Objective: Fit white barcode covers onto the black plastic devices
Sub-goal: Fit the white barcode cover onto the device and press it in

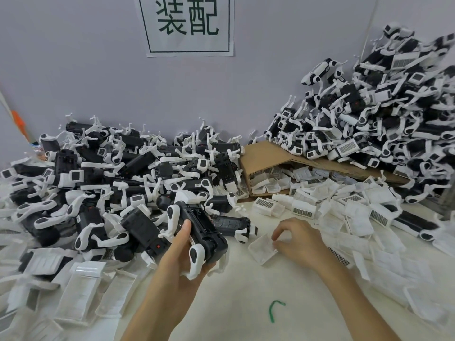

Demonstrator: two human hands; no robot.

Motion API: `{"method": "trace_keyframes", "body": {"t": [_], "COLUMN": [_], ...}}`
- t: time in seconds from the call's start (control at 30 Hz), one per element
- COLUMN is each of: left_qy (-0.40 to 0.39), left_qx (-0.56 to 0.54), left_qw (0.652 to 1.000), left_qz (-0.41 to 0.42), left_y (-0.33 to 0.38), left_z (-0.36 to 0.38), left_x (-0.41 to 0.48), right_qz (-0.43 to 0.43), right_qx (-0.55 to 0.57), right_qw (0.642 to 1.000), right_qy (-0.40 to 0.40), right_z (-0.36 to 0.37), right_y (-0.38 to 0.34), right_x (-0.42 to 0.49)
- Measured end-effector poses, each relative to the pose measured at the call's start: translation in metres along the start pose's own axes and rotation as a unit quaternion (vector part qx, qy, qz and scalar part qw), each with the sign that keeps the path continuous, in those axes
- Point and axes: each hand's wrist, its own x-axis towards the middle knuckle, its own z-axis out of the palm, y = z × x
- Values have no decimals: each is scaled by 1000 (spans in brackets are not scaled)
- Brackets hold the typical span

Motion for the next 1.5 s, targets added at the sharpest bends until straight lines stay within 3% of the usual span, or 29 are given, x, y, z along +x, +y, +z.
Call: {"method": "trace_keyframes", "body": {"t": [0.13, 0.33, 0.43, 0.5, 0.67, 0.73, 0.83, 1.13, 1.4, 1.5], "left_qy": [29, 18, 7, -12, 8, 49, 45, 79, 59, 60], "left_qx": [-30, -4, 6, 10, 41, 43, 68, 118, 143, 140], "left_qw": [999, 1000, 1000, 1000, 998, 996, 991, 985, 984, 984], "left_qz": [0, -9, -14, -22, -48, -65, -102, -100, -90, -89], "left_y": [-1, 1, 1, 2, -1, -6, -9, -11, -5, -7], "left_z": [0, 4, 5, 4, 2, 0, 2, 9, 8, 7], "left_x": [-1, -3, -3, -4, 6, 10, 4, -1, -1, -1], "right_qz": [-14, -25, -38, -58, -130, -172, -201, -241, -194, -205], "right_qx": [58, -6, 23, 101, 295, 319, 352, 457, 529, 511], "right_qw": [998, 996, 998, 993, 943, 921, 896, 856, 825, 835], "right_qy": [24, -85, -50, -28, 85, 143, 183, 3, 45, 20], "right_z": [-1, -2, -4, -4, -7, -4, 5, 18, 22, 20], "right_y": [-6, -17, -15, -13, -26, -34, -47, -69, -68, -67], "right_x": [-1, -6, -7, -8, -15, -19, -25, -42, -38, -39]}}
